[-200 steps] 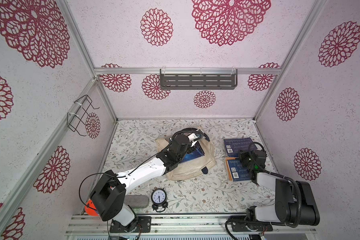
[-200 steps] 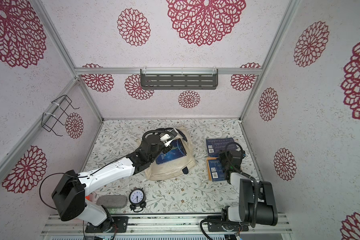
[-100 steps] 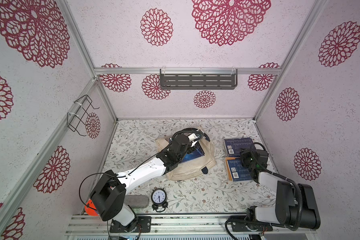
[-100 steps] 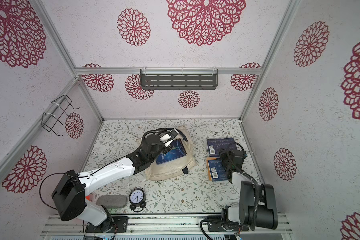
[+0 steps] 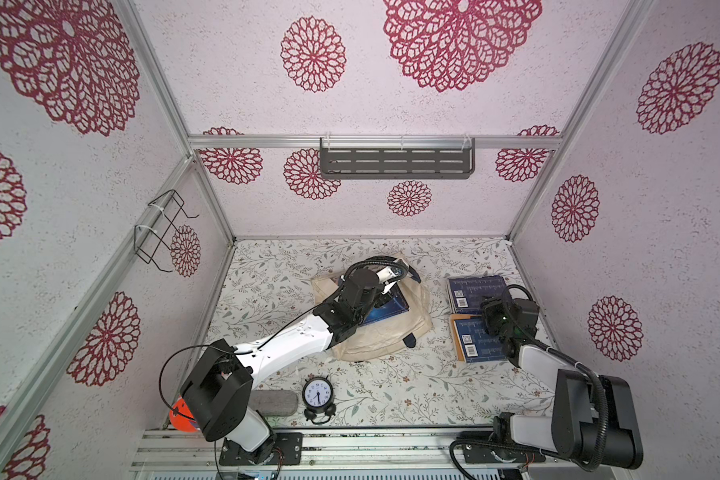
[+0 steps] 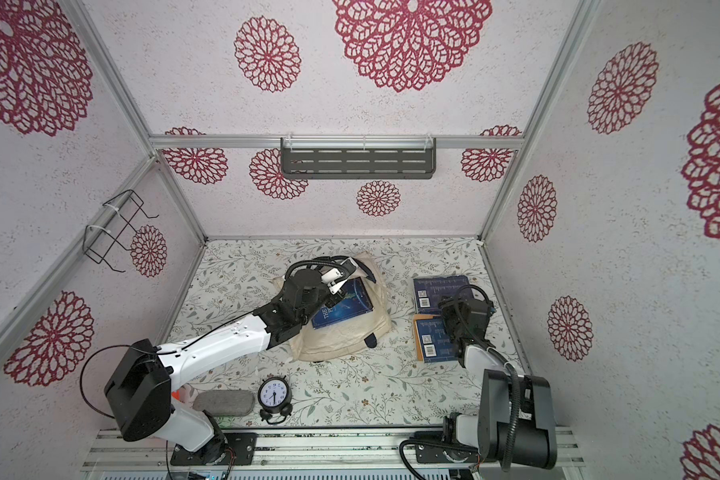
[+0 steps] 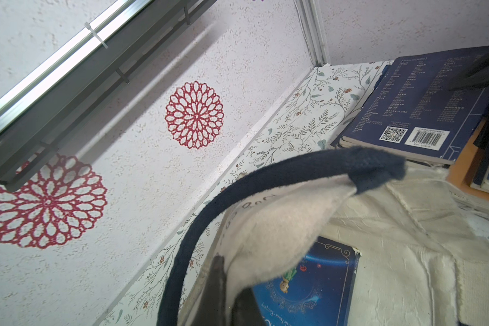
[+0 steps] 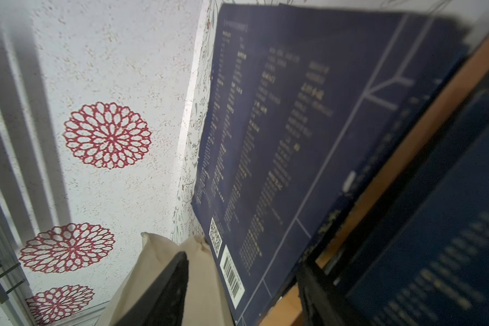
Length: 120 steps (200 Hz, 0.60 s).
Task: Take out the books from the canvas bag
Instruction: Place the book on the book.
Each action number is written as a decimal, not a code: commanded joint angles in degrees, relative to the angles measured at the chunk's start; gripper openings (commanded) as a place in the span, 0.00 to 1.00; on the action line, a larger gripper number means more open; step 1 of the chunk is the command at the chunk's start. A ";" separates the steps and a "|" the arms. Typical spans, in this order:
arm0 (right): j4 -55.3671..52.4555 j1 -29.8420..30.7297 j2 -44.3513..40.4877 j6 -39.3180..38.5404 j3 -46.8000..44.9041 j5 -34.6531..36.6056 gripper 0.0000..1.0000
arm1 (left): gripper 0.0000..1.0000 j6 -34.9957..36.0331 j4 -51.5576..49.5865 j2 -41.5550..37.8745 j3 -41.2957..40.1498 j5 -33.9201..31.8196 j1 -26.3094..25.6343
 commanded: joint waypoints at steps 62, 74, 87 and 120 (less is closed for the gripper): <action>-4.68 -0.38 -4.10 -1.62 1.38 1.37 0.75 | 0.00 0.77 0.25 0.38 1.73 0.67 -0.15; -6.46 -0.38 -5.57 -2.20 1.22 1.53 0.79 | 0.00 0.67 0.16 0.43 1.78 0.76 -0.14; -8.34 -0.37 -7.19 -2.89 1.21 1.86 0.82 | 0.00 0.67 0.11 0.42 1.83 0.83 -0.15; -12.82 -0.38 -11.51 -5.69 1.69 2.89 0.86 | 0.00 0.49 0.08 0.16 1.86 0.67 -0.14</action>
